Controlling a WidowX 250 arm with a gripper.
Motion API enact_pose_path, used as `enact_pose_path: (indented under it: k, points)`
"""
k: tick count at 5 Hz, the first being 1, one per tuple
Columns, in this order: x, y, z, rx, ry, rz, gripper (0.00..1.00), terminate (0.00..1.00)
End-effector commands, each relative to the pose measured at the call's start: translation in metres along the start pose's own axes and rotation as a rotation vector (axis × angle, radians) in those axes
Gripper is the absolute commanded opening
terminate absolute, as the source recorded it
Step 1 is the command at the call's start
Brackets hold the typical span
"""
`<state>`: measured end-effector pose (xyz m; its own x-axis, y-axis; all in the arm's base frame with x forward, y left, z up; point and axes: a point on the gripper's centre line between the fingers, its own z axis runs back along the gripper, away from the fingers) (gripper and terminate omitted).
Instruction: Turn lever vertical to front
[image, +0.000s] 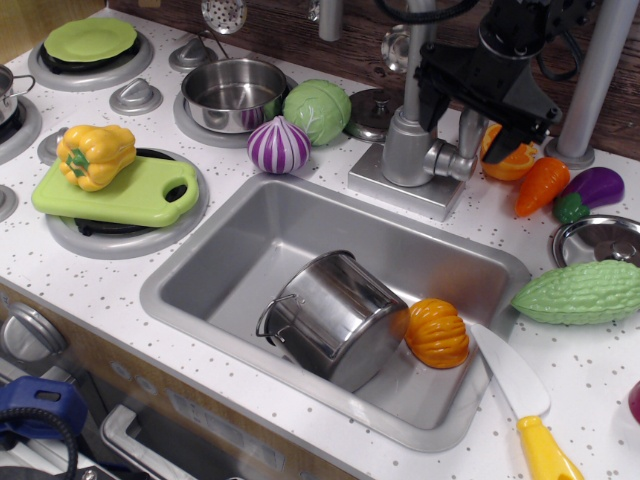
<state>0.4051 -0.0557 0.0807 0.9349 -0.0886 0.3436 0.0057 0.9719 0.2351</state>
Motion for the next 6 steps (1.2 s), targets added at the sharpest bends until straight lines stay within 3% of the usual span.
enact_pose_path:
  k: [1,2,4,6]
  points:
    - [0.026,0.005,0.028,0.008,-0.097,0.003,1.00,0.00]
    - [0.028,0.004,0.024,-0.002,-0.104,0.013,0.00,0.00]
    - [0.031,0.004,0.017,-0.046,-0.086,0.029,0.00,0.00]
    - [0.003,-0.010,0.028,-0.027,0.118,0.085,0.00,0.00]
